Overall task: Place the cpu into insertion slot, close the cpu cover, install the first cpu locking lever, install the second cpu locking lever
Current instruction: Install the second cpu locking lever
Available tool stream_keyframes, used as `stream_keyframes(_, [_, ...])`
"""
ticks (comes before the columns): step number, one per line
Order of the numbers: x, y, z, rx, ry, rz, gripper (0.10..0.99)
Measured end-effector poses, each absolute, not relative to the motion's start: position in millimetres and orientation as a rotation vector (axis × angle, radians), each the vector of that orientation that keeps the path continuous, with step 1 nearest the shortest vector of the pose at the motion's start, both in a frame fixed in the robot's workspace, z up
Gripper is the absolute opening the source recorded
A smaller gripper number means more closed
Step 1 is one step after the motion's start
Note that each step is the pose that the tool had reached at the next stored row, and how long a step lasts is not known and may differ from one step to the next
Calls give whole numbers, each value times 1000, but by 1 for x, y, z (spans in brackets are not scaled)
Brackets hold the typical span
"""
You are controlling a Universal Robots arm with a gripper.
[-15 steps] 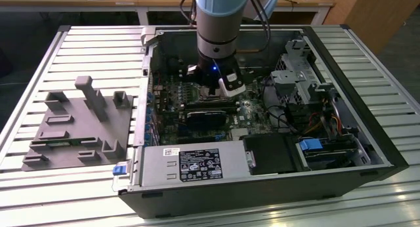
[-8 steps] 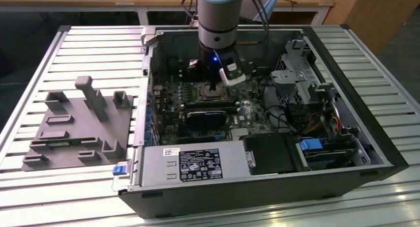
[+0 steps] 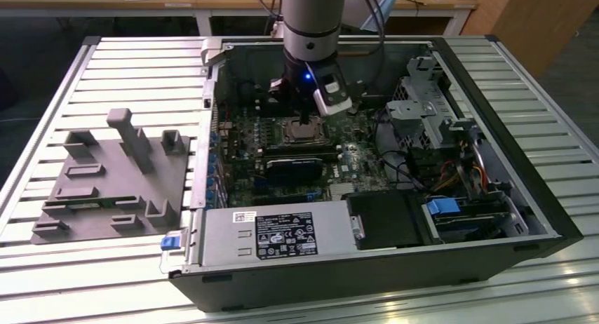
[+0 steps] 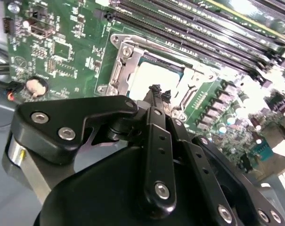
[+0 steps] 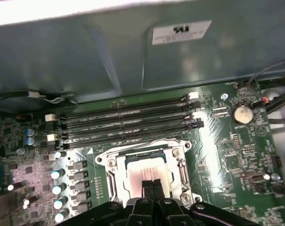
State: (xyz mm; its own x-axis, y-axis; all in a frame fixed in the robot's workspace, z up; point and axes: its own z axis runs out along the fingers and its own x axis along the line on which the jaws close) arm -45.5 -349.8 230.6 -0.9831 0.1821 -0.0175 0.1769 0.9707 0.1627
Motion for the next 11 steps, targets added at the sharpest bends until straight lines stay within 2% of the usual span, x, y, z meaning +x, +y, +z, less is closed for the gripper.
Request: stream_keyframes(11, [-46, -350, 237, 281, 3086, 248, 102])
